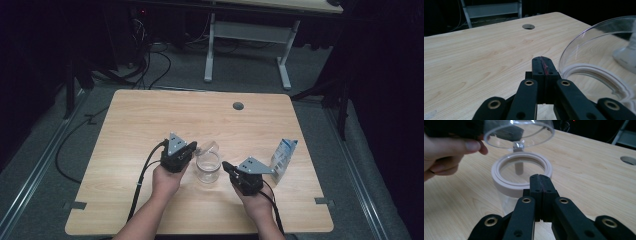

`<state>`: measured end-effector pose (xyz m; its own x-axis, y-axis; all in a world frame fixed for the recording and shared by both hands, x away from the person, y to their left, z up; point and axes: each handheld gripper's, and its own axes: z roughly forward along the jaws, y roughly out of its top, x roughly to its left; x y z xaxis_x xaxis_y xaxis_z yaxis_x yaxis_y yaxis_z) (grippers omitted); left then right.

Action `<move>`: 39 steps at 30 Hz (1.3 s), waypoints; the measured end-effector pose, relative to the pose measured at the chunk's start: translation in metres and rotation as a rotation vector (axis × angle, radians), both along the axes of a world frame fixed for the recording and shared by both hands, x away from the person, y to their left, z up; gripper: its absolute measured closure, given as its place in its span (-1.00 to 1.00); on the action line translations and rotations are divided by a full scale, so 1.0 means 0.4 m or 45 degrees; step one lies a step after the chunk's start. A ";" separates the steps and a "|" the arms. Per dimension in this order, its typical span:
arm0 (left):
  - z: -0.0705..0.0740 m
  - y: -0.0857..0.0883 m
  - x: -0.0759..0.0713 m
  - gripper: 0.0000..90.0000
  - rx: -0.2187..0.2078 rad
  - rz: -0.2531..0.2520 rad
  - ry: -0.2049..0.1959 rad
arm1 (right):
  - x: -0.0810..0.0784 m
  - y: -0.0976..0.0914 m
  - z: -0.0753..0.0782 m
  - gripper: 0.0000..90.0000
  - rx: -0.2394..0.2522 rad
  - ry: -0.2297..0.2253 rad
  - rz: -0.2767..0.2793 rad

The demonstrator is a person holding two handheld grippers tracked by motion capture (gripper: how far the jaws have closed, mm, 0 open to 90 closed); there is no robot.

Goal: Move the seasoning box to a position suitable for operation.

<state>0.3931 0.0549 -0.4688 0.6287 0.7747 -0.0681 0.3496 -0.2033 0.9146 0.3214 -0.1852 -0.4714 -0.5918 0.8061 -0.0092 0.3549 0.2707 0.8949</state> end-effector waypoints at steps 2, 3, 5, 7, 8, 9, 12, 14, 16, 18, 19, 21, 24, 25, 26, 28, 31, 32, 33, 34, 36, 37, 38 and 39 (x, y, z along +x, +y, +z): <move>0.000 0.000 0.000 1.00 -0.002 0.000 0.001 | -0.006 0.010 0.007 1.00 0.006 -0.021 0.022; 0.000 0.000 0.000 1.00 -0.002 0.000 0.001 | -0.007 0.012 0.009 1.00 0.007 -0.023 0.026; 0.000 0.000 -0.001 1.00 -0.003 -0.001 -0.001 | -0.009 0.018 0.012 1.00 0.017 -0.025 0.042; 0.001 0.000 -0.001 1.00 -0.005 -0.001 -0.001 | -0.009 0.022 0.012 1.00 0.016 -0.026 0.044; 0.001 -0.001 -0.002 1.00 -0.008 -0.003 -0.003 | -0.008 0.031 0.009 0.99 0.007 -0.021 0.054; 0.002 -0.001 -0.003 1.00 -0.010 -0.004 -0.003 | -0.008 0.033 0.008 0.99 0.011 -0.020 0.057; 0.002 -0.002 -0.005 1.00 -0.012 -0.004 -0.007 | -0.007 0.039 0.009 0.99 0.011 -0.023 0.063; 0.002 -0.002 -0.005 1.00 -0.011 -0.005 -0.009 | -0.004 0.043 0.014 0.99 0.022 -0.028 0.063; 0.002 -0.002 -0.005 1.00 -0.011 -0.005 -0.010 | -0.003 0.044 0.018 0.99 0.031 -0.036 0.062; 0.002 -0.001 -0.005 1.00 -0.012 -0.006 -0.009 | -0.002 0.044 0.021 0.99 0.036 -0.040 0.064; 0.003 0.000 -0.005 1.00 -0.015 -0.010 -0.007 | -0.001 0.045 0.026 0.99 0.044 -0.044 0.064; 0.004 0.001 -0.008 1.00 -0.007 -0.014 -0.008 | 0.000 0.046 0.028 0.99 0.046 -0.048 0.068; 0.004 0.016 -0.016 1.00 -0.031 -0.007 -0.003 | 0.000 0.048 0.028 0.99 0.047 -0.041 0.067; 0.004 0.016 -0.016 1.00 -0.031 -0.007 -0.003 | 0.000 0.048 0.028 0.99 0.047 -0.041 0.067; 0.002 0.030 -0.027 1.00 -0.048 -0.004 0.004 | 0.000 0.048 0.027 0.99 0.037 -0.041 0.070; 0.000 0.043 -0.043 1.00 -0.062 -0.004 0.005 | -0.001 0.047 0.027 0.99 0.038 -0.039 0.069; -0.005 0.056 -0.061 1.00 -0.086 -0.005 0.010 | -0.001 0.048 0.027 0.99 0.036 -0.040 0.069; -0.013 0.063 -0.081 1.00 -0.086 -0.013 0.009 | -0.001 0.049 0.025 0.99 0.032 -0.041 0.069; -0.017 0.064 -0.090 1.00 -0.078 -0.020 0.009 | -0.002 0.049 0.025 0.99 0.031 -0.039 0.067; -0.022 0.065 -0.098 1.00 -0.084 -0.026 0.013 | -0.002 0.050 0.025 0.99 0.030 -0.039 0.067; -0.027 0.065 -0.108 1.00 -0.098 -0.034 0.023 | -0.002 0.050 0.025 0.99 0.030 -0.040 0.066; -0.030 0.064 -0.116 1.00 -0.106 -0.040 0.028 | -0.002 0.051 0.025 0.99 0.032 -0.042 0.067; -0.034 0.061 -0.123 1.00 -0.116 -0.050 0.033 | -0.003 0.050 0.026 0.99 0.027 -0.048 0.067; -0.037 0.053 -0.134 1.00 -0.111 -0.073 0.036 | -0.004 0.051 0.027 0.99 0.031 -0.046 0.065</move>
<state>0.3395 0.0762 -0.4836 0.6689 0.7277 -0.1517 0.3652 -0.1439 0.9197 0.3200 -0.1649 -0.4605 -0.6318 0.7750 -0.0119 0.3082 0.2653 0.9136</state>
